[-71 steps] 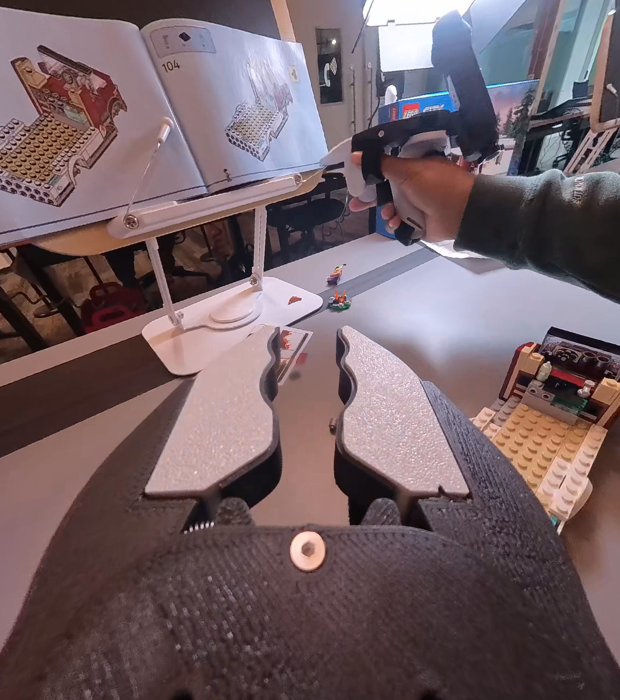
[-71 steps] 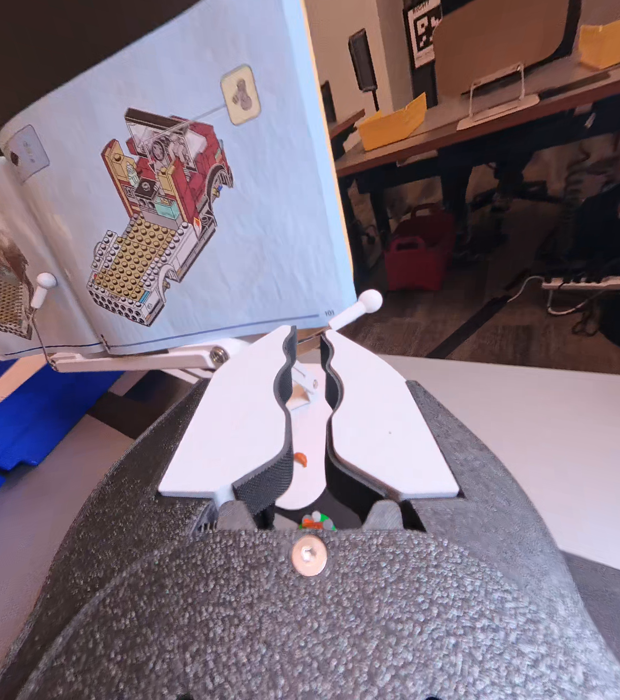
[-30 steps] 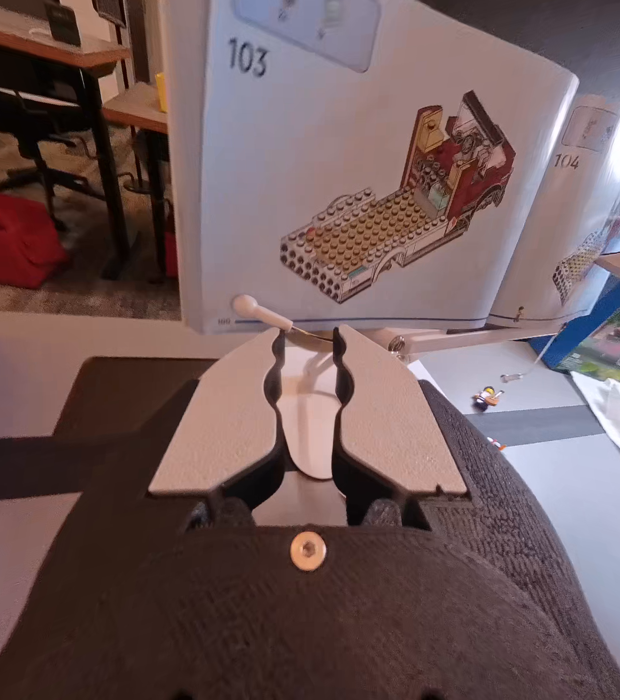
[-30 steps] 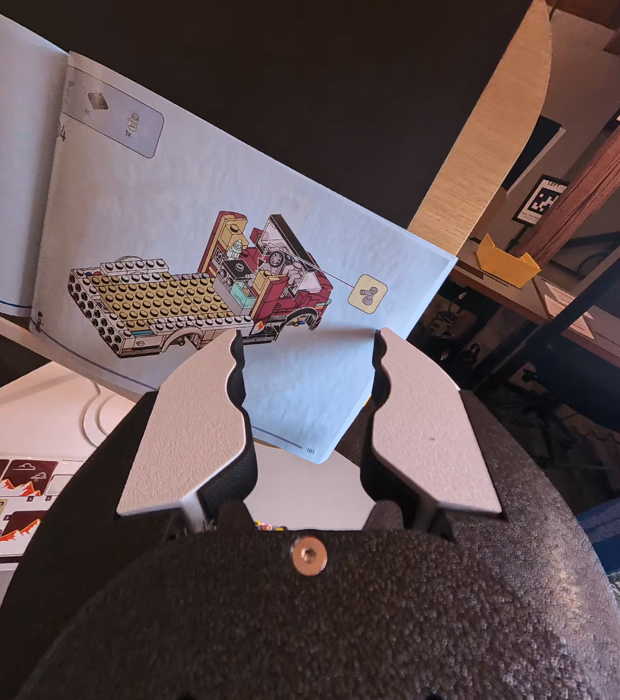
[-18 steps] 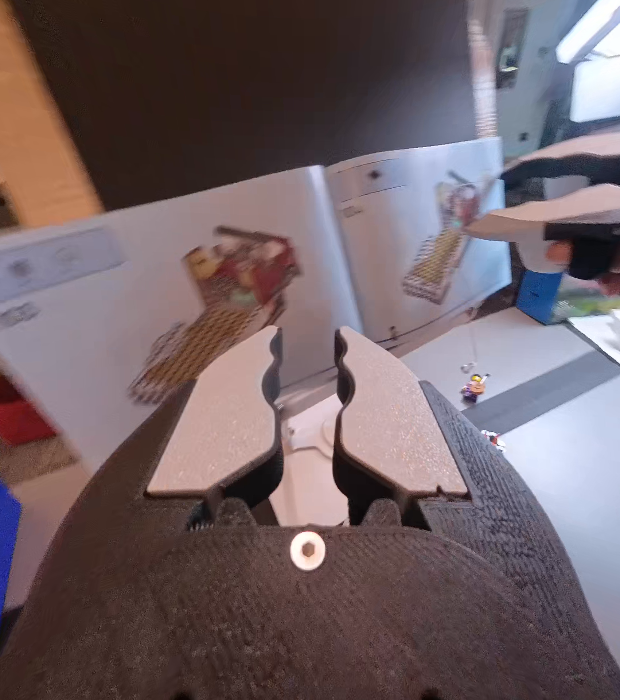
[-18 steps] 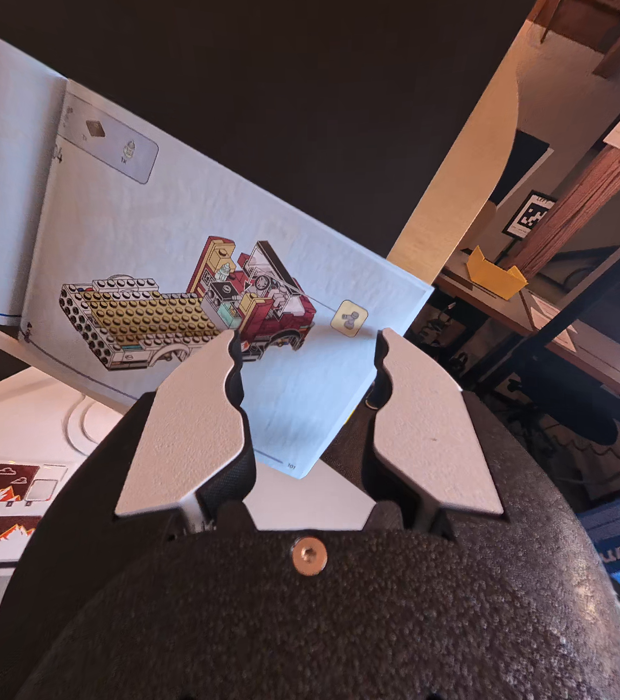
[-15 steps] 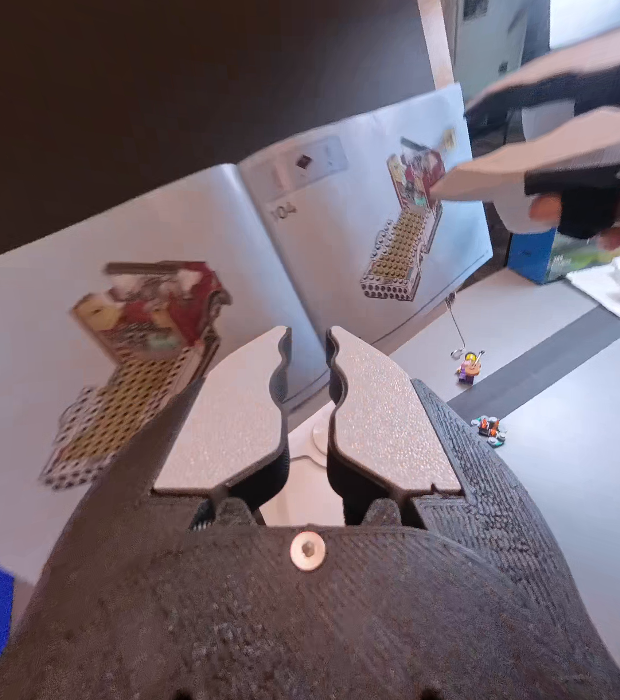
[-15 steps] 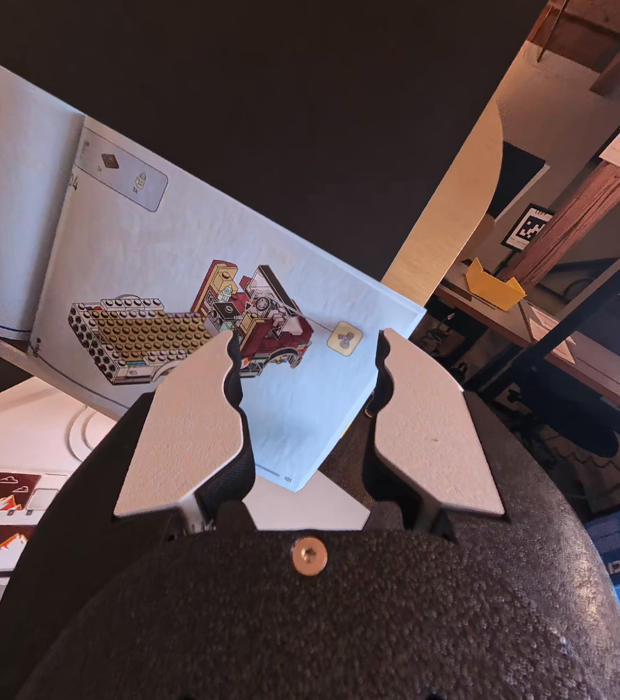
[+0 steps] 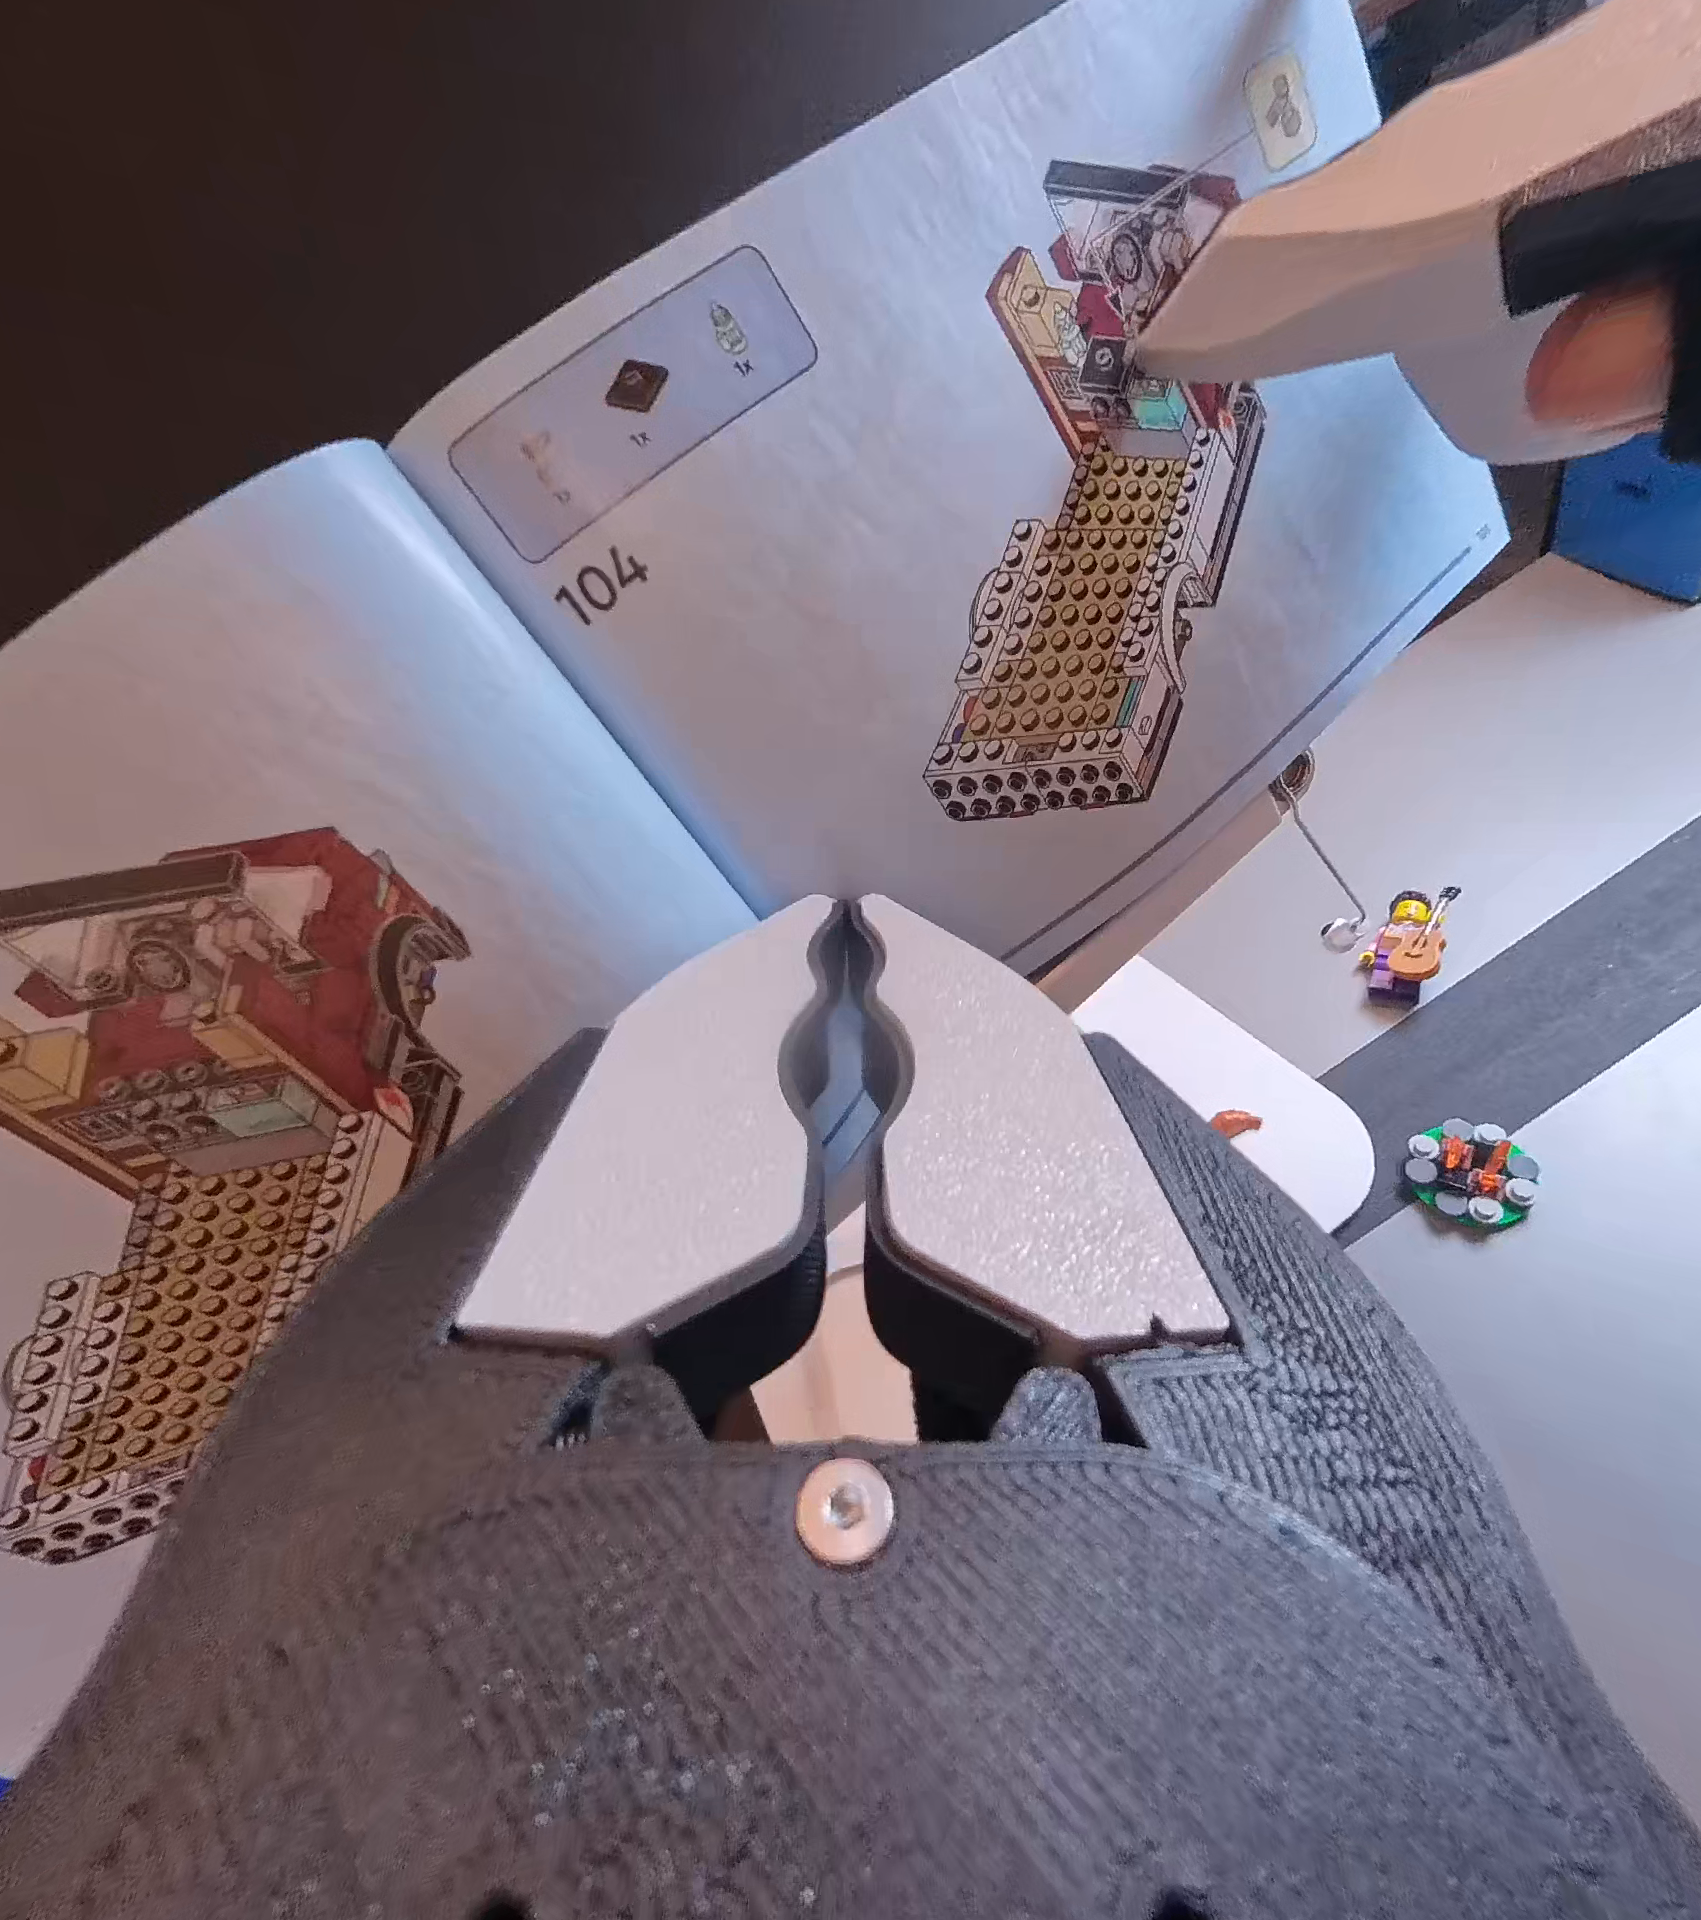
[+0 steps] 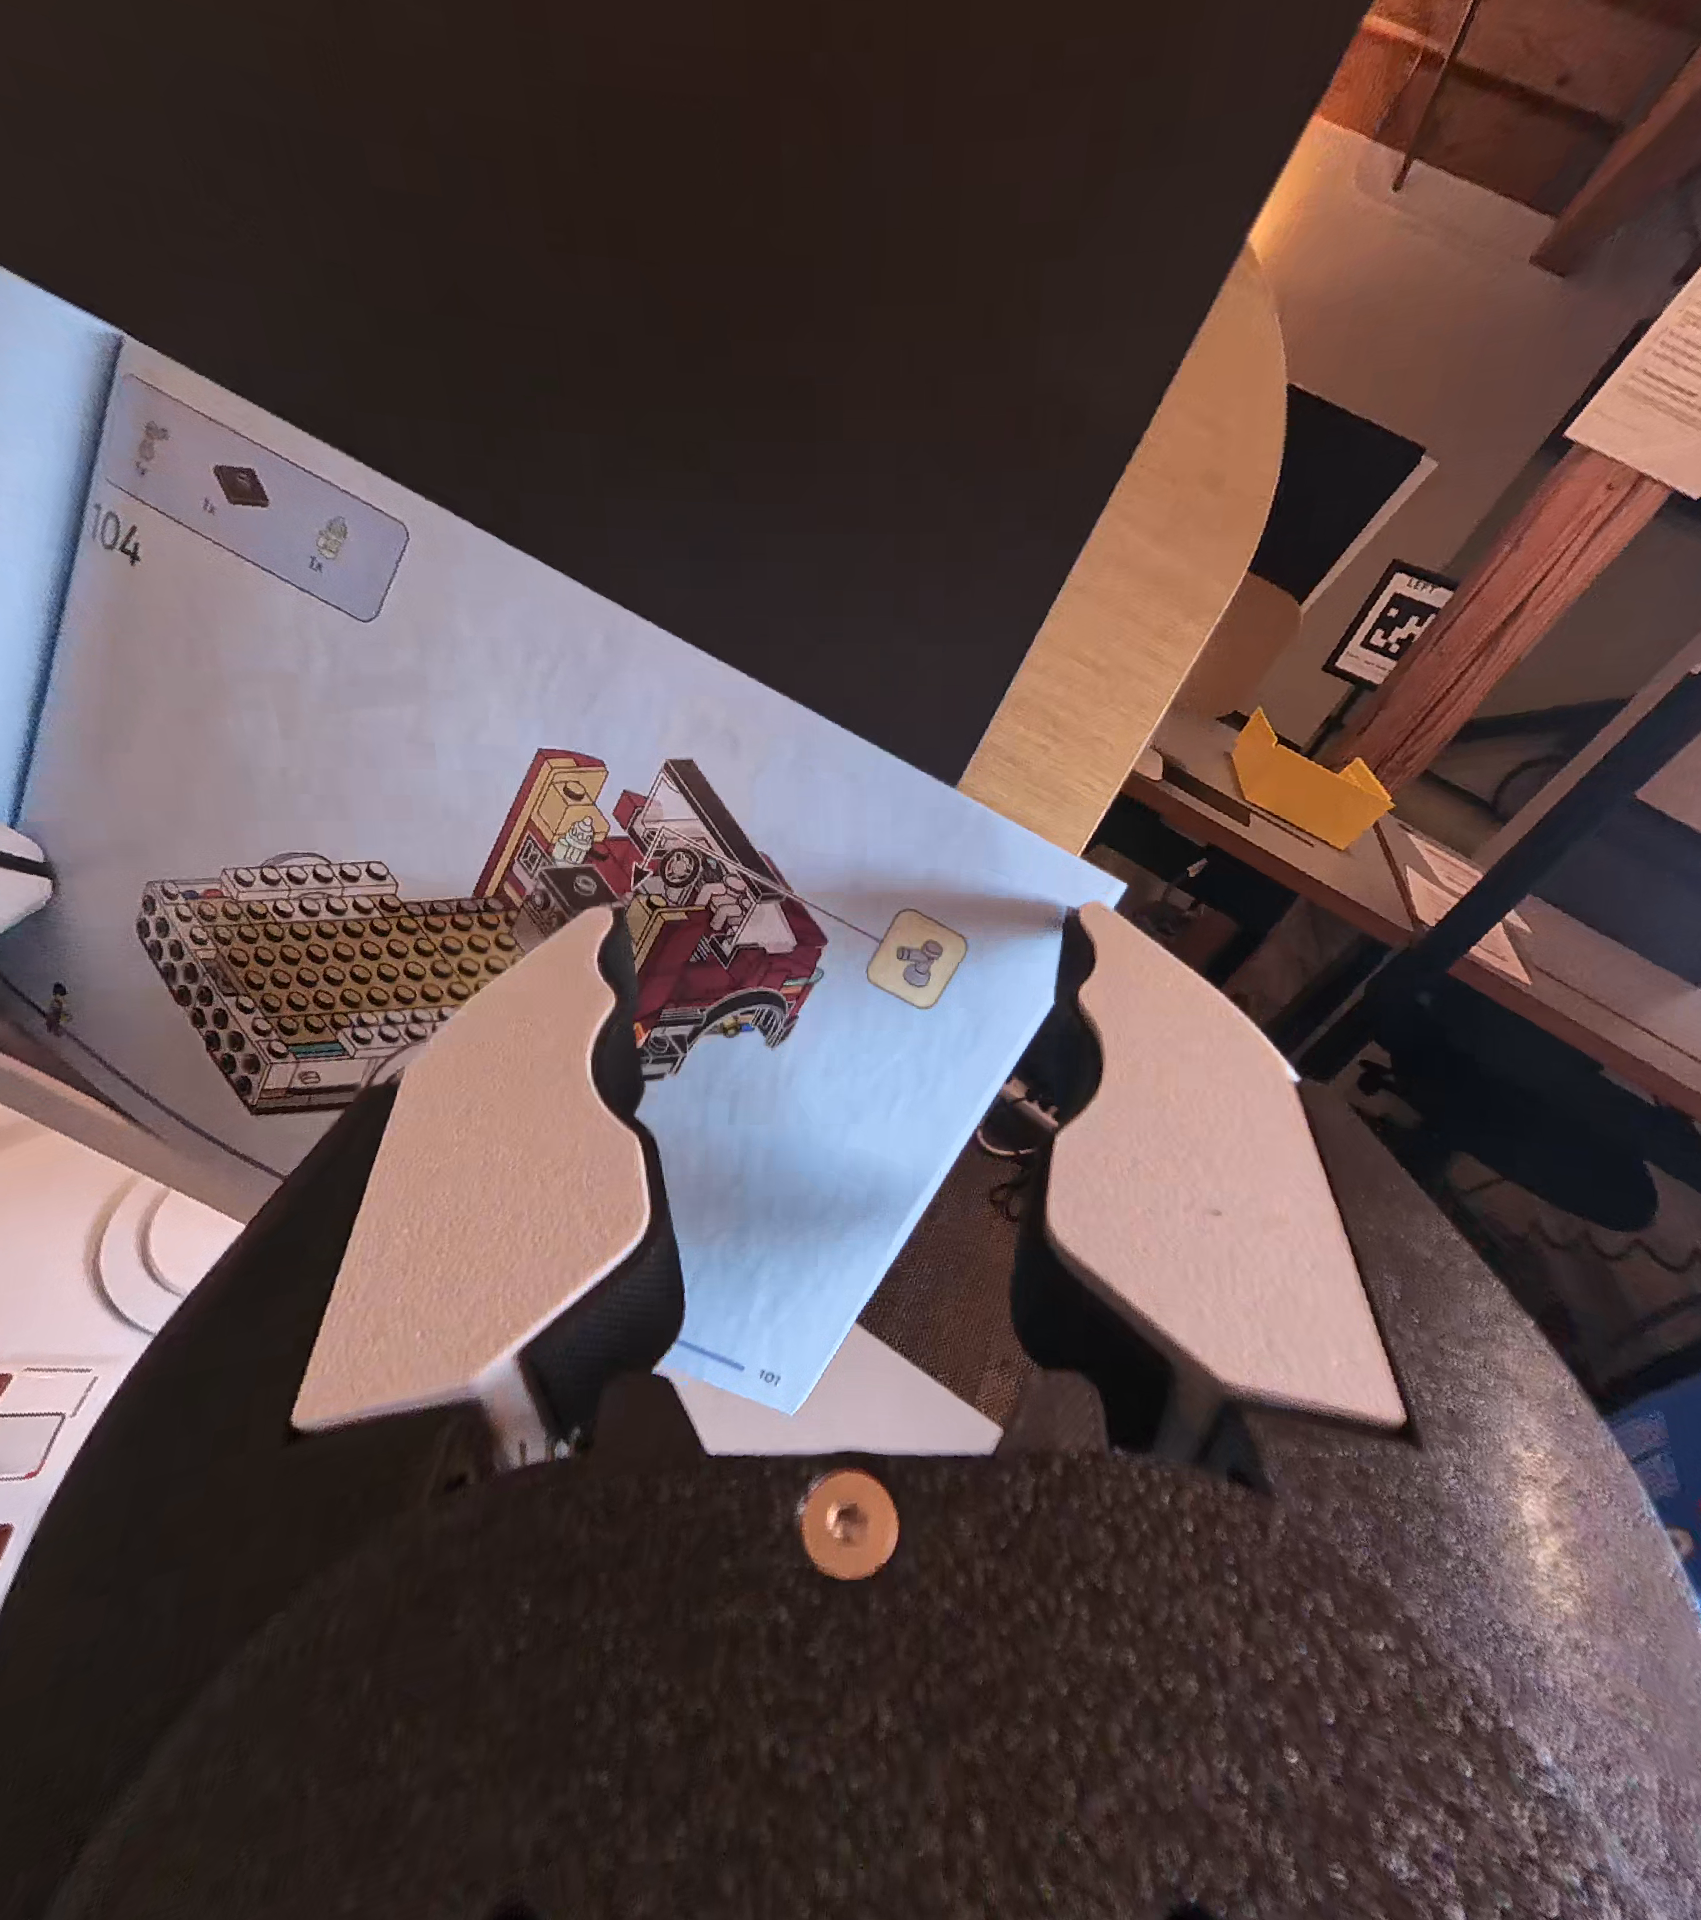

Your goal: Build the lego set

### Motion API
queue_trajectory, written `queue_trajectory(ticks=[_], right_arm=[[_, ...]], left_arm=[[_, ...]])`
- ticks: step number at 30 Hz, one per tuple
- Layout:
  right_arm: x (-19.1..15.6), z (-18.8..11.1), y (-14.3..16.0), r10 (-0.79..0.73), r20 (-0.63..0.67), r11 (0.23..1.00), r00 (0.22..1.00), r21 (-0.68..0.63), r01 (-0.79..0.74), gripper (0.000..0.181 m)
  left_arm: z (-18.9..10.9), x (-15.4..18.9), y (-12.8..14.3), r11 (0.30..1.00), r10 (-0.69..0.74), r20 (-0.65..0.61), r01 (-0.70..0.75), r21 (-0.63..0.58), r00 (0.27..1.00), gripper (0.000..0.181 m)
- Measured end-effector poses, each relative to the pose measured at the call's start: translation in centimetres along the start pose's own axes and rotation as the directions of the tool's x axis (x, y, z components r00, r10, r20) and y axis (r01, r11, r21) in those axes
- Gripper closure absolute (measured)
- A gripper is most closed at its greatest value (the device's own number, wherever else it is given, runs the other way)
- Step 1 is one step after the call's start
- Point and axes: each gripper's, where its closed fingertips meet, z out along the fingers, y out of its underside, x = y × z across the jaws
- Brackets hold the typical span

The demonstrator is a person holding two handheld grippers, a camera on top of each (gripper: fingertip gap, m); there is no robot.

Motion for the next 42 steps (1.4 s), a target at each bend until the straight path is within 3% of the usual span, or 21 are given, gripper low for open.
queue_trajectory(ticks=[7,13,20,27,33,42], right_arm=[[-0.5,0.1,0.1,-0.037,0.014,0.999,0.999,-0.001,0.037,0.105],[-2.1,0.3,-0.2,-0.111,0.018,0.994,0.994,0.019,0.110,0.125],[-3.0,-0.6,-0.3,0.029,0.195,0.999,0.980,0.028,-0.035,0.150],[-2.6,-2.9,0.8,0.066,0.258,0.998,0.964,-0.002,-0.068,0.153],[-4.9,-5.1,3.0,0.172,0.447,0.985,0.878,-0.085,-0.149,0.168],[-9.4,-8.5,-1.0,0.254,0.697,0.959,0.670,-0.092,-0.268,0.181]], left_arm=[[-0.3,-0.5,0.3,0.999,-0.006,0.046,0.004,0.036,0.999,0.181],[-0.5,-0.7,0.5,0.999,-0.017,0.044,0.015,0.041,0.999,0.181],[-0.6,-0.6,0.6,0.999,-0.018,0.043,0.016,0.043,0.999,0.181],[-0.6,-0.6,0.6,0.999,-0.029,0.035,0.028,0.044,0.999,0.181],[-0.8,-0.5,0.4,0.997,-0.057,0.019,0.056,0.044,0.998,0.181],[-4.2,1.7,-1.3,0.994,0.002,-0.132,0.013,0.113,0.991,0.149]])
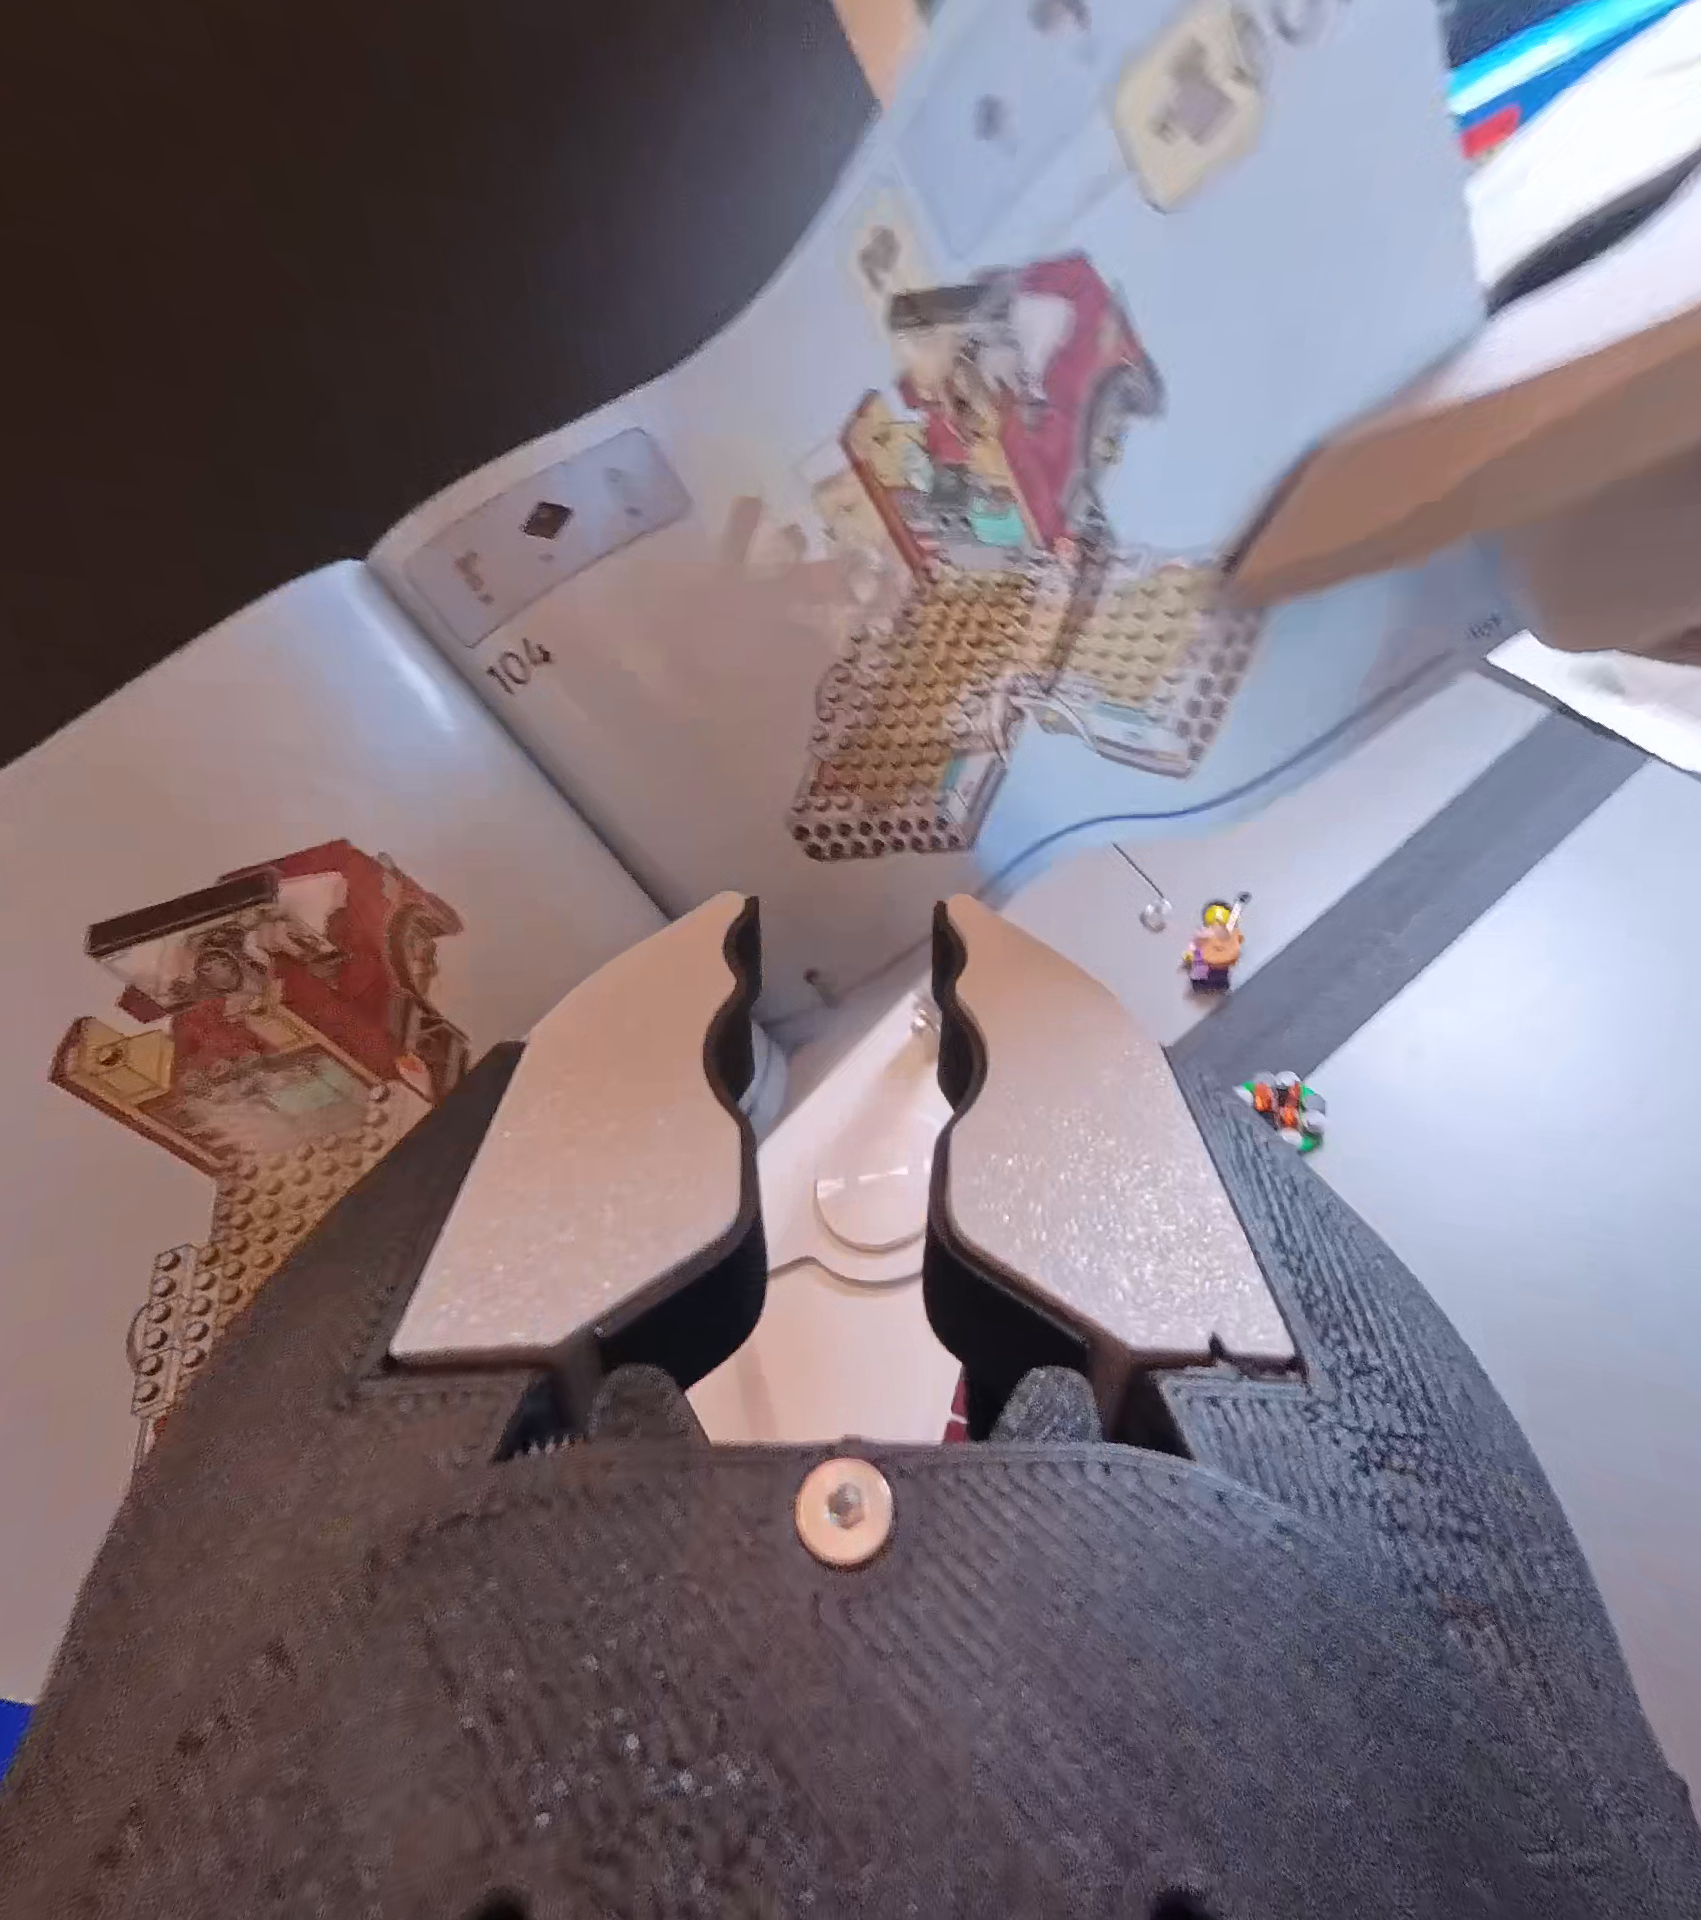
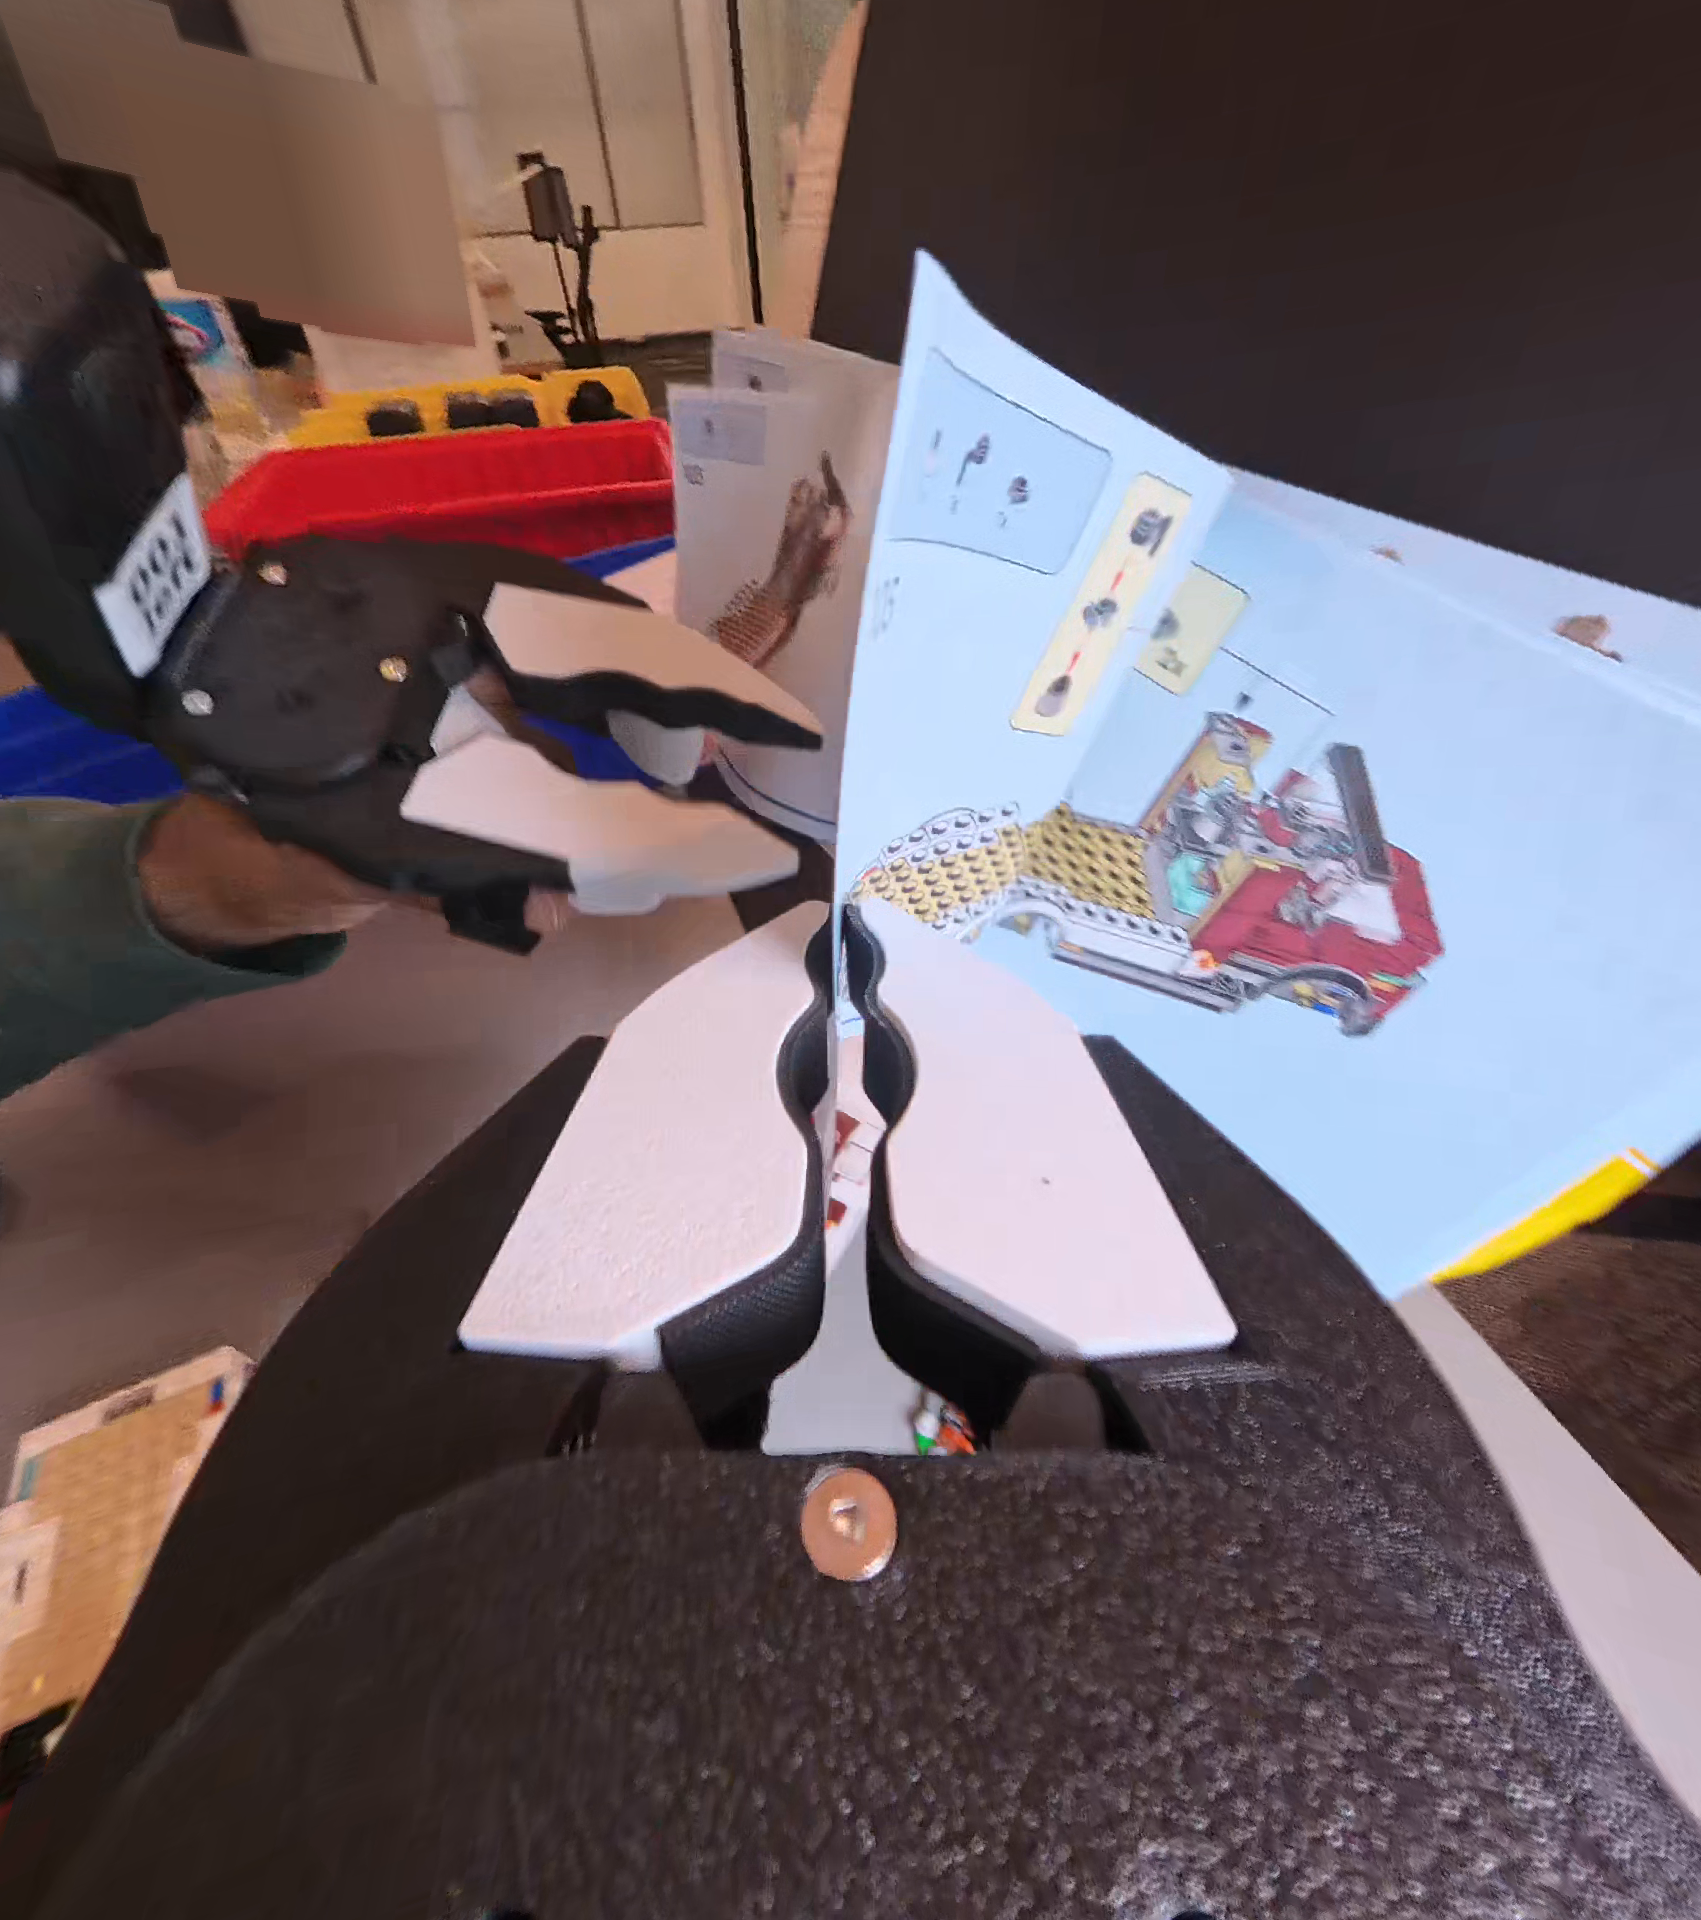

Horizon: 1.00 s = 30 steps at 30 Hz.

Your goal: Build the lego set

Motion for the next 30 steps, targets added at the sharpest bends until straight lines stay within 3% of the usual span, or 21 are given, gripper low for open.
queue_trajectory(ticks=[6,11,13,18,22,26,28,30], right_arm=[[-3.4,2.6,-2.0,0.037,0.125,0.999,0.992,0.008,-0.038,0.181],[-5.3,5.8,-3.8,0.037,0.173,0.998,0.984,0.038,-0.044,0.181],[-6.1,7.2,-4.5,0.050,0.201,0.997,0.978,0.041,-0.059,0.181],[-7.0,9.8,-4.9,0.028,0.195,0.999,0.980,0.010,-0.031,0.174],[-7.4,8.2,-5.3,0.020,0.235,0.998,0.972,0.048,-0.032,0.153],[-4.2,5.5,-4.2,0.039,0.174,0.991,0.984,0.116,-0.060,0.153],[-1.8,5.5,-2.7,0.052,0.065,0.994,0.997,0.094,-0.058,0.155],[-0.3,6.3,-1.3,-0.033,-0.061,0.999,0.998,0.037,0.035,0.163]], left_arm=[[0.3,0.3,3.6,0.996,0.033,-0.001,-0.033,-0.084,0.999,0.144],[0.4,0.2,3.7,0.999,0.000,-0.040,-0.002,-0.042,0.999,0.136],[0.2,0.0,2.9,0.999,-0.023,-0.032,0.024,0.026,0.999,0.143],[-1.1,-1.8,1.0,0.964,-0.180,0.017,0.173,0.204,0.984,0.181],[-1.4,-3.4,1.8,0.921,-0.326,0.025,0.311,0.234,0.945,0.181],[-1.6,-5.1,3.1,0.857,-0.468,0.013,0.450,0.253,0.884,0.181],[-1.7,-5.9,3.6,0.827,-0.519,0.010,0.499,0.260,0.855,0.181],[-1.7,-6.4,4.2,0.804,-0.559,0.012,0.538,0.255,0.829,0.180]])
